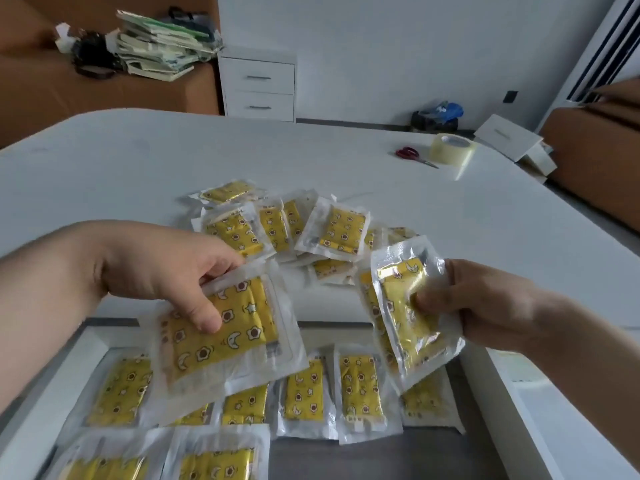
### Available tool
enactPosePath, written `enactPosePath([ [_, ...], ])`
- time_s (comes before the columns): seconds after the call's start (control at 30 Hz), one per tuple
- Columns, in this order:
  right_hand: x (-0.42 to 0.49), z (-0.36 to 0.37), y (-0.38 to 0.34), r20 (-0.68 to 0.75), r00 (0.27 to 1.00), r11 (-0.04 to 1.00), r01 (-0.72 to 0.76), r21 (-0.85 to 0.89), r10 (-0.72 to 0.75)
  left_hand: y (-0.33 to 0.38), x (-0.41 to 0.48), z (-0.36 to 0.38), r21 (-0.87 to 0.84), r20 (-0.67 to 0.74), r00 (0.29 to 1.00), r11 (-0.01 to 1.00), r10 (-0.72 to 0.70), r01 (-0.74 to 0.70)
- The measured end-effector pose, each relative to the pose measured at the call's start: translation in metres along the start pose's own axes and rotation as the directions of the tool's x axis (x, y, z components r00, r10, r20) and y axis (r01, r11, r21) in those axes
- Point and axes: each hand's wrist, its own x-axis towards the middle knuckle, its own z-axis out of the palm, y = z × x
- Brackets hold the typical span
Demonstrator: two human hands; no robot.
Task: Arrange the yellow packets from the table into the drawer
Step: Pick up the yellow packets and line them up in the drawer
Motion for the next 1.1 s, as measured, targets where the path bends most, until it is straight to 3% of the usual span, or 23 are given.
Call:
enactPosePath([
  [0.1, -0.008, -0.006, 0.01, -0.044, 0.995, 0.966, -0.099, -0.238, 0.092, 0.006, 0.025, 0.023, 0.121, 0.084, 0.993, 0.99, -0.084, 0.074],
  [0.2, -0.008, -0.006, 0.019, -0.086, 0.982, 0.853, -0.189, -0.486, 0.168, 0.008, 0.051, 0.045, 0.262, 0.154, 0.978, 0.96, -0.143, 0.099],
  [0.37, -0.002, 0.005, 0.03, -0.182, 0.943, 0.501, -0.305, -0.81, 0.279, 0.009, 0.082, 0.081, 0.484, 0.19, 0.962, 0.871, -0.196, 0.082],
  [0.6, 0.01, 0.006, 0.062, -0.288, 0.903, 0.095, -0.333, -0.938, 0.319, -0.012, 0.112, 0.13, 0.556, 0.135, 0.945, 0.812, -0.297, 0.176],
  [0.73, 0.014, 0.0, 0.077, -0.321, 0.873, 0.02, -0.352, -0.936, 0.368, -0.017, 0.12, 0.15, 0.575, 0.124, 0.927, 0.787, -0.354, 0.224],
  [1.1, 0.021, -0.007, 0.096, -0.266, 0.876, 0.041, -0.308, -0.951, 0.403, -0.025, 0.127, 0.173, 0.588, 0.059, 0.964, 0.79, -0.26, 0.177],
])
